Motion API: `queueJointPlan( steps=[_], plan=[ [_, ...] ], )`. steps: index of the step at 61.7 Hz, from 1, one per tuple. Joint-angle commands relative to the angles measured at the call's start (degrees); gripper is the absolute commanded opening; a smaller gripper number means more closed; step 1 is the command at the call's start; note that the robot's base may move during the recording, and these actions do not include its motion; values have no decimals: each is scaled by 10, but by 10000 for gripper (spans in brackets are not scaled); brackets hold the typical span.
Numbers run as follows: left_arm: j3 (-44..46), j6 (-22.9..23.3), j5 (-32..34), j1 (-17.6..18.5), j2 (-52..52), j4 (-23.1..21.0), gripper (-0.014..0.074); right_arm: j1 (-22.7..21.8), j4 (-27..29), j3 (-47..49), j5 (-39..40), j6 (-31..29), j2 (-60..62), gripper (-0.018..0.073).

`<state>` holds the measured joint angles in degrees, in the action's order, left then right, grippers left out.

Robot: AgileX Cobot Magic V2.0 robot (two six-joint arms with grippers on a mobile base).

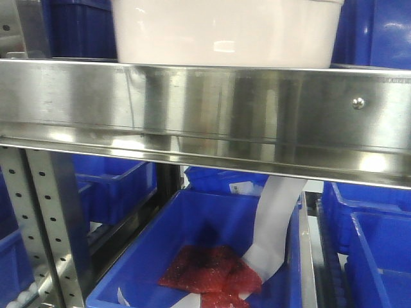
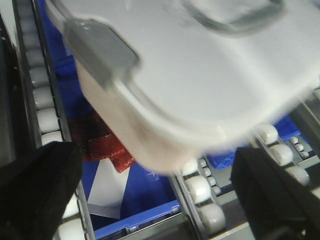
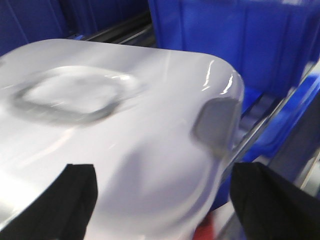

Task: Grab white bin and place on right shelf
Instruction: 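Lower the bin onto the upper roller shelf and open both grippers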

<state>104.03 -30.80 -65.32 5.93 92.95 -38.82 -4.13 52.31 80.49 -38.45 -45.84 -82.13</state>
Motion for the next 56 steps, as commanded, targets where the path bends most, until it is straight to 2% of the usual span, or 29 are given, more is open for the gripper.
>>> queueJointPlan(
  steps=[1,7,13,17,21,24,27,33,38,44,50,56],
  plan=[
    [22,6,1,4,-54,-26,479,-1,6,24,1,-7,53,632],
    [22,6,-29,4,-80,-26,407,-1,5,24,-21,12,83,611],
    [22,6,-58,4,-107,-28,275,-1,-8,24,-48,57,107,498],
    [22,9,-68,4,-122,-28,177,-1,-34,24,-66,82,119,382],
    [22,42,-69,4,-135,-27,82,-1,-67,24,-86,107,129,250],
    [22,64,-74,4,-143,-25,31,-1,-97,24,-100,126,137,139],
    [22,66,-82,4,-153,-20,-10,-1,-125,22,-112,142,143,49],
    [20,101,-94,4,-167,19,-59,-1,-187,19,-126,187,159,71],
    [20,152,-106,4,-174,101,-87,-1,-235,3,-119,219,181,71],
    [2,185,-112,4,-183,181,-114,-1,-285,-37,-93,249,224,71],
    [-40,199,-111,4,-201,218,-118,-1,-317,-105,-51,260,284,71],
    [-101,199,-90,4,-226,229,-118,-1,-332,-183,9,260,346,71]
  ],
)
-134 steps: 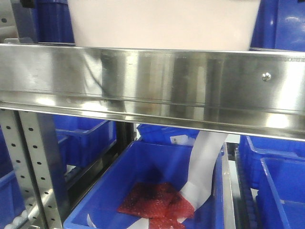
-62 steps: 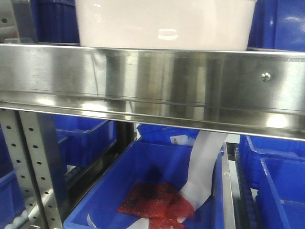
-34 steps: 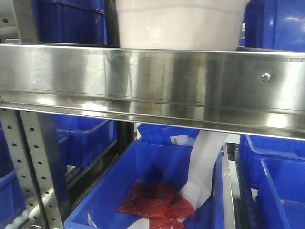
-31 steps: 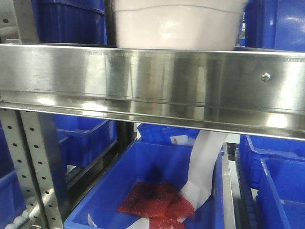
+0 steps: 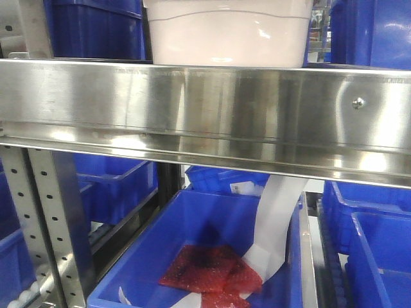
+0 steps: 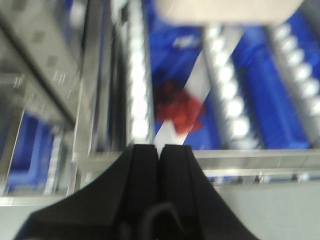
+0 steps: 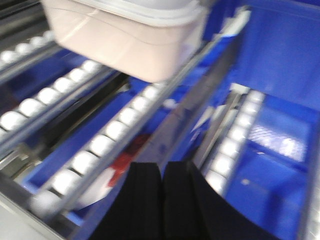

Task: Grab white bin and place on right shelf
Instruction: 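Lower the bin onto the upper roller shelf and open both grippers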

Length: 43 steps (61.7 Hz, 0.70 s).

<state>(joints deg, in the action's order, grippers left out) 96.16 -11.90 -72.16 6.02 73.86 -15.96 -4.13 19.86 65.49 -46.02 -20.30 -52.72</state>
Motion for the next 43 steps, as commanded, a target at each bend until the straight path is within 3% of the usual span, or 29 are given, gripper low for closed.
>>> queueJointPlan(
  steps=[1,12,24,43],
  plan=[
    [-38,10,-11,3,-43,1,-118,-1,-10,-51,99,4,66,71],
    [-212,8,130,3,-155,3,-118,-1,-17,-212,195,4,210,71],
    [-393,-26,296,3,-299,0,-118,-1,-16,-329,213,4,352,71],
    [-588,-40,450,3,-516,0,-118,-1,-15,-363,240,4,476,71]
  ],
)
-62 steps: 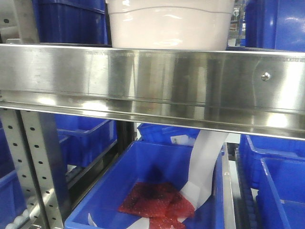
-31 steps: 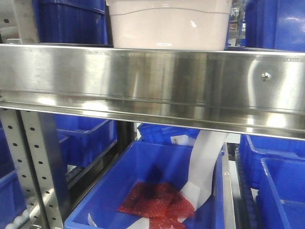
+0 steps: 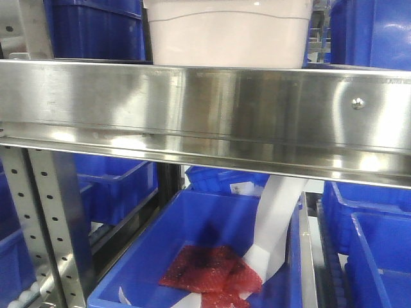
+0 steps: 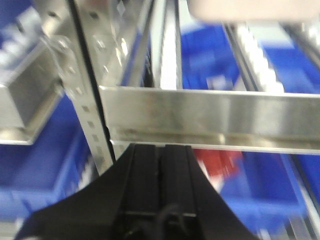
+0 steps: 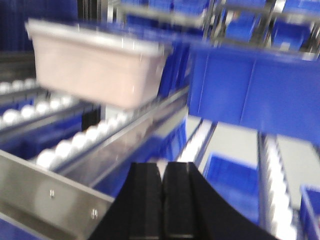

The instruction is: Grab white bin and place on right shelf

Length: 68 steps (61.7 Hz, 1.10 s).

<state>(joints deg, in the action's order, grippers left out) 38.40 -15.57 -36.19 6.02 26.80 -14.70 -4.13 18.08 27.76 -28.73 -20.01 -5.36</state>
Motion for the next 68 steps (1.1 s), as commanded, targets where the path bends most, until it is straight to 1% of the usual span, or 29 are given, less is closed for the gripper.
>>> queueJointPlan(
  steps=[1,9,19,55,58,60,62,65,68],
  plan=[
    [-13,-4,95,3,-55,-12,-118,-1,3,14,70,1,3,71],
    [-30,-4,124,3,-131,-10,-118,-1,3,14,89,1,4,71],
    [-31,-4,127,3,-173,-16,-118,-1,3,14,89,1,4,71],
    [-31,-4,125,3,-177,-16,-118,-1,3,14,89,1,4,71],
    [-34,-1,126,3,-177,8,-118,-1,3,14,89,1,4,71],
    [-37,6,127,2,-178,17,-118,-1,3,14,89,1,4,71],
    [-42,24,127,2,-181,25,-118,-1,3,14,88,1,4,71],
    [-54,73,127,2,-187,54,-118,-1,3,14,88,1,4,71],
    [-71,107,128,2,-195,85,-118,-1,3,14,88,1,4,71]
  ],
)
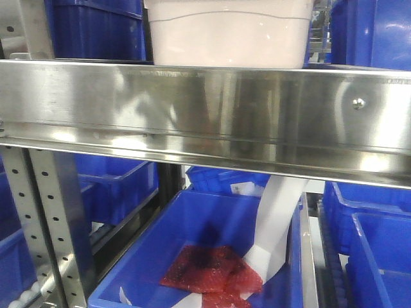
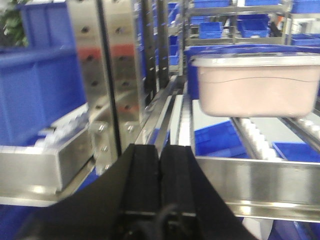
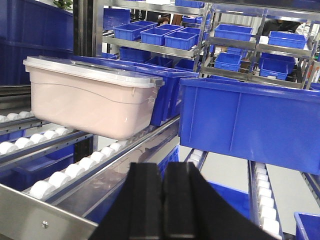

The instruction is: Grab white bin and place on right shelf

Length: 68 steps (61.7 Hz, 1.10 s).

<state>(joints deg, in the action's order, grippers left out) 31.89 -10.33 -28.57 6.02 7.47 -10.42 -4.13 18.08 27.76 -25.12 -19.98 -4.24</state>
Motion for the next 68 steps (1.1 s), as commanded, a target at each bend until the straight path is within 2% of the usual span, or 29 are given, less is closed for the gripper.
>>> queueJointPlan(
  steps=[1,5,13,27,33,35,68],
  plan=[
    [-11,61,52,2,-5,50,-118,-1,3,14,52,1,-7,71],
    [-43,69,53,2,-20,70,-118,-1,3,14,52,1,-7,71],
    [-125,69,93,-9,-50,72,-118,-1,3,14,52,1,-7,71],
    [-294,69,275,-50,-89,37,-118,-1,3,14,50,1,-7,71],
    [-348,69,362,-51,-89,36,-118,-1,3,14,50,1,-8,71],
    [-342,69,326,-50,-89,36,-118,-1,3,14,50,1,-8,71],
    [-345,69,330,-48,-89,36,-118,-1,3,14,50,1,-8,71]
  ],
)
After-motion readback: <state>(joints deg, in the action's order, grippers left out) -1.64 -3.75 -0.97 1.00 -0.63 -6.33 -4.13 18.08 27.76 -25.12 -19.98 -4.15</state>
